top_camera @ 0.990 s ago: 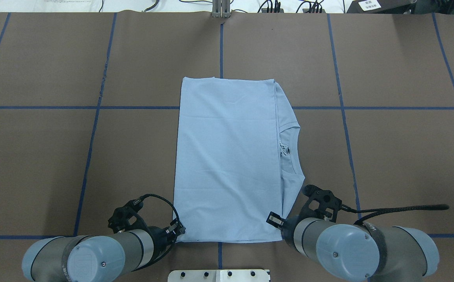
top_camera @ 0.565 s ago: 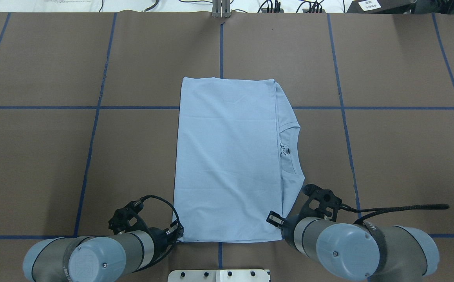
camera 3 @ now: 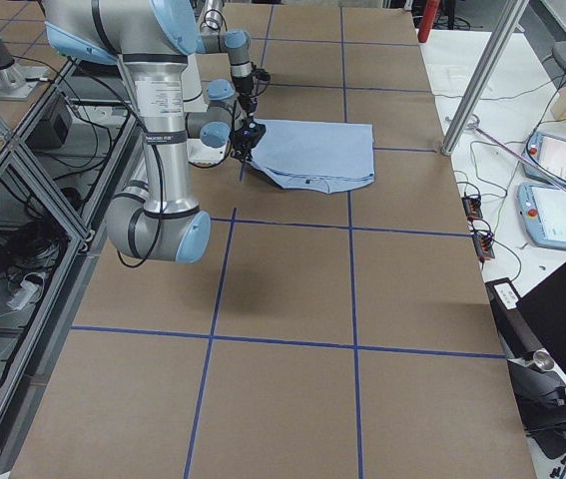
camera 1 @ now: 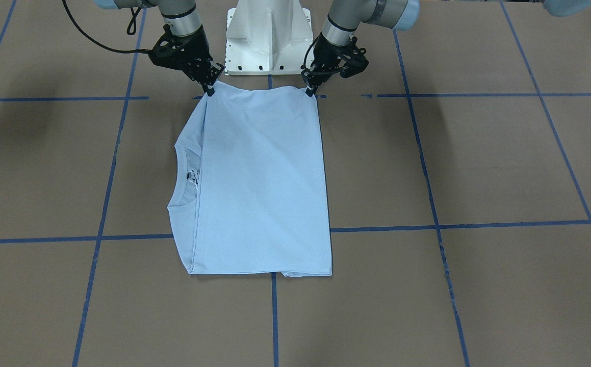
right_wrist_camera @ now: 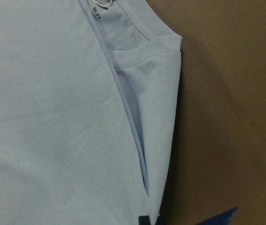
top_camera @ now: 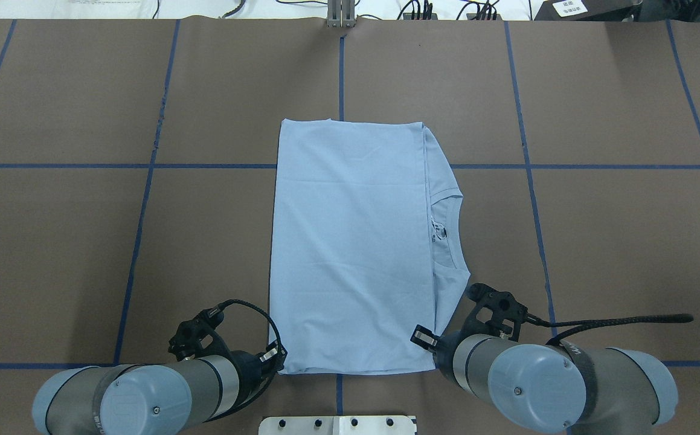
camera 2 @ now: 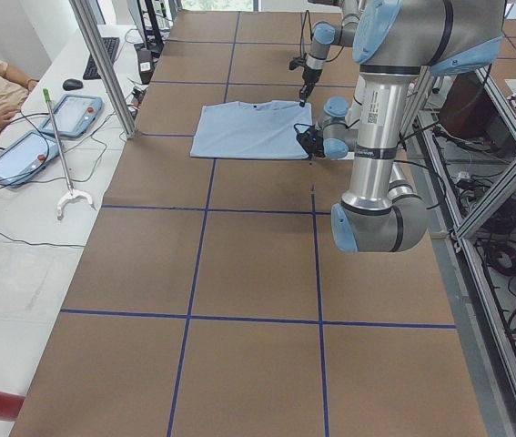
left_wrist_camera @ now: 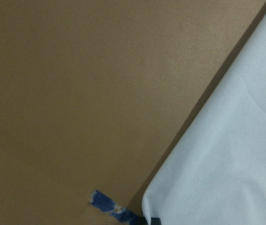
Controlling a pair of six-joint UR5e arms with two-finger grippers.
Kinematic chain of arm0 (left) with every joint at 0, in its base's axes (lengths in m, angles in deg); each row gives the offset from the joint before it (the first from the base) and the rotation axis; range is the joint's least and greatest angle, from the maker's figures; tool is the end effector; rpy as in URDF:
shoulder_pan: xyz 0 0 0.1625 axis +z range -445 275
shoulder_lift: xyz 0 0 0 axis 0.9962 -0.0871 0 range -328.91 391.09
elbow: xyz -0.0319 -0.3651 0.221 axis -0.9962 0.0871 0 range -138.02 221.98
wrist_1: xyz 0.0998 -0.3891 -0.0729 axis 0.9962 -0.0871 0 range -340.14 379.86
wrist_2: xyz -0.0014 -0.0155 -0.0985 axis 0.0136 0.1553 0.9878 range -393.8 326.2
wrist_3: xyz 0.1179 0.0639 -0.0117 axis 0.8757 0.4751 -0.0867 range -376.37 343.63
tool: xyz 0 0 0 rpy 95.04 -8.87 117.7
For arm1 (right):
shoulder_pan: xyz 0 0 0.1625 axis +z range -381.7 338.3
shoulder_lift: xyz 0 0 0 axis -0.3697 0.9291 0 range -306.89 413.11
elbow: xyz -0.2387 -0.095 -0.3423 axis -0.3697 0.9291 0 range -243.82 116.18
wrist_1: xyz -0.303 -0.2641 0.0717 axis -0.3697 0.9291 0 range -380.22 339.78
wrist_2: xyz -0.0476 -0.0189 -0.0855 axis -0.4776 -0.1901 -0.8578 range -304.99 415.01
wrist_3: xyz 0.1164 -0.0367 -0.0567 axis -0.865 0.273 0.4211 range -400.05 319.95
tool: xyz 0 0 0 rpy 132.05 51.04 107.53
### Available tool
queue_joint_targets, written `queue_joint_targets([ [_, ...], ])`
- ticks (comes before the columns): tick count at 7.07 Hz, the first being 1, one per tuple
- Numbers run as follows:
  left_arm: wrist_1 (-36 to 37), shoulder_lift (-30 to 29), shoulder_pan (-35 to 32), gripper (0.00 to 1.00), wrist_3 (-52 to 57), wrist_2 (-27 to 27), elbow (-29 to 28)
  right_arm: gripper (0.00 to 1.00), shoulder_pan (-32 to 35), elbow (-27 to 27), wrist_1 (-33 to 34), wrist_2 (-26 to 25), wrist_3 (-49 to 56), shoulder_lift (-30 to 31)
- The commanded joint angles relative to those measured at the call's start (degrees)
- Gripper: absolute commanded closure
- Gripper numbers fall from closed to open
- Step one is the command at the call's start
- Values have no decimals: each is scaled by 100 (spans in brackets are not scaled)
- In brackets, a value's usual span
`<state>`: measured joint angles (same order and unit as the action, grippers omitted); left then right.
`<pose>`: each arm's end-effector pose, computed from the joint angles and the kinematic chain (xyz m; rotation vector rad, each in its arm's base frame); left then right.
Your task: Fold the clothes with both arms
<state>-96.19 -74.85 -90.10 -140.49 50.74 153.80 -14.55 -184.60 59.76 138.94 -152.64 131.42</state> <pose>0.5716 -0.1977 0.3073 -0.2004 1.1218 -0.6636 -0.5156 -0.2134 0.3234 -0.0258 -0.9318 0.5300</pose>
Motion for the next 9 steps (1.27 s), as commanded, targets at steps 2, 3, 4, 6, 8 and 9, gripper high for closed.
queue_joint_targets([
  [2, 38, 82, 9, 100, -51, 1, 470, 100, 23, -391, 0, 96, 17, 174],
  [3, 264, 152, 18, 100, -303, 1, 846, 100, 32, -681, -61, 306, 35, 480],
  [4, 632, 144, 26, 100, -332, 1, 1311, 100, 102, -893, -62, 429, 35, 553],
  [6, 811, 100, 18, 100, -332, 1, 1684, 100, 530, -1079, -96, 894, 96, 615],
  [8, 898, -172, -348, 100, -150, 1, 1677, 100, 1119, -1027, -88, 1229, 228, 336],
  [9, 925, -338, -682, 100, 270, 1, 1485, 100, 1452, -835, -53, 1222, 281, 29],
])
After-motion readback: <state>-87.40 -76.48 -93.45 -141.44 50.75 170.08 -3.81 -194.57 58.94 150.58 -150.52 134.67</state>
